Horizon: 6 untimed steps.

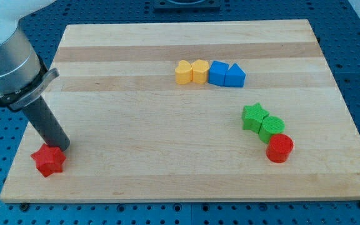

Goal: Point your arm towards the red circle

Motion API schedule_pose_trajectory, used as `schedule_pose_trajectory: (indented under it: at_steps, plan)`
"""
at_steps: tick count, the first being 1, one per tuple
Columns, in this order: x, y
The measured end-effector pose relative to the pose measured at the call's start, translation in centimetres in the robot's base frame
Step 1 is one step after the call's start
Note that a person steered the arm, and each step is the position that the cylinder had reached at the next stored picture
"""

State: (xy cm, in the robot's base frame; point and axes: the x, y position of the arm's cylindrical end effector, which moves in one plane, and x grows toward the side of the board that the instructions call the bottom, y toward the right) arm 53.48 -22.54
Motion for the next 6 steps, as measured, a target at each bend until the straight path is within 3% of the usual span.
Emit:
schedule_pose_trajectory:
  at_steps: [1, 2, 4, 6]
  plan:
    - [-1.3, 2.6]
    - [-0.1, 10.8]
    - [8.3, 24.3]
    - [7.2, 39.4]
